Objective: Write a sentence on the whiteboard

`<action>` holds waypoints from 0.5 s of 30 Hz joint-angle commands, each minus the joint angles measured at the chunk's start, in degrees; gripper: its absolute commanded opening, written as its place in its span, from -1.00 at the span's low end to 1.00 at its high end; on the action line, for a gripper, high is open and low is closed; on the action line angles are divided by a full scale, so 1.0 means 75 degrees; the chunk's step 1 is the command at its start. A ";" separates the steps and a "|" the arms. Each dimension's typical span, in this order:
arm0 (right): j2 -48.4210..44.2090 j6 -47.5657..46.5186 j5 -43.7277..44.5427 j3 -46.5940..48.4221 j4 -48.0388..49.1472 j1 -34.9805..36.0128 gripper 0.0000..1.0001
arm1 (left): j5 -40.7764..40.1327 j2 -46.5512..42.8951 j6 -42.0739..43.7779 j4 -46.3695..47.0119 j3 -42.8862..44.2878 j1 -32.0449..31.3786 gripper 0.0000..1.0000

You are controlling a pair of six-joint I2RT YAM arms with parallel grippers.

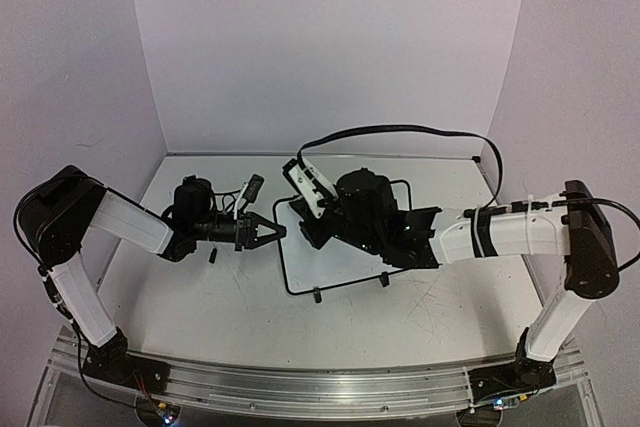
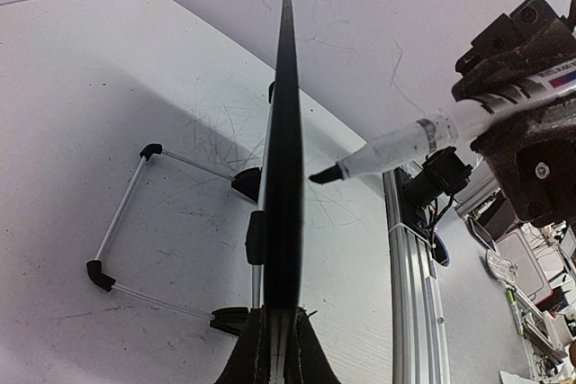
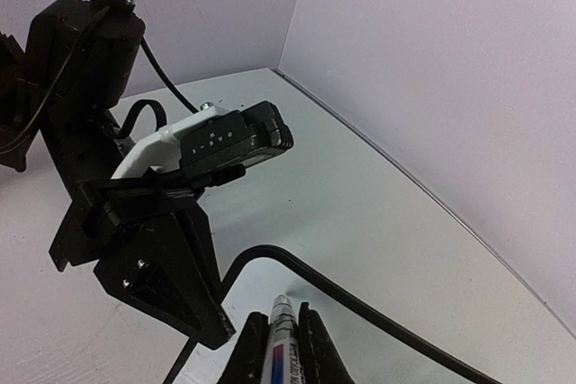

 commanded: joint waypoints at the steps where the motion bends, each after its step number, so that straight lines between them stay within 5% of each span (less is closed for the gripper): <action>1: 0.0122 0.0095 0.0259 0.0377 0.0281 0.0035 -1.00 | 0.0090 -0.0296 0.0038 0.0124 0.0082 -0.0009 -1.00; 15: 0.0253 0.0126 0.0319 0.0372 0.0272 0.0038 -1.00 | 0.0065 -0.0384 0.0040 0.0080 0.0106 -0.0018 -1.00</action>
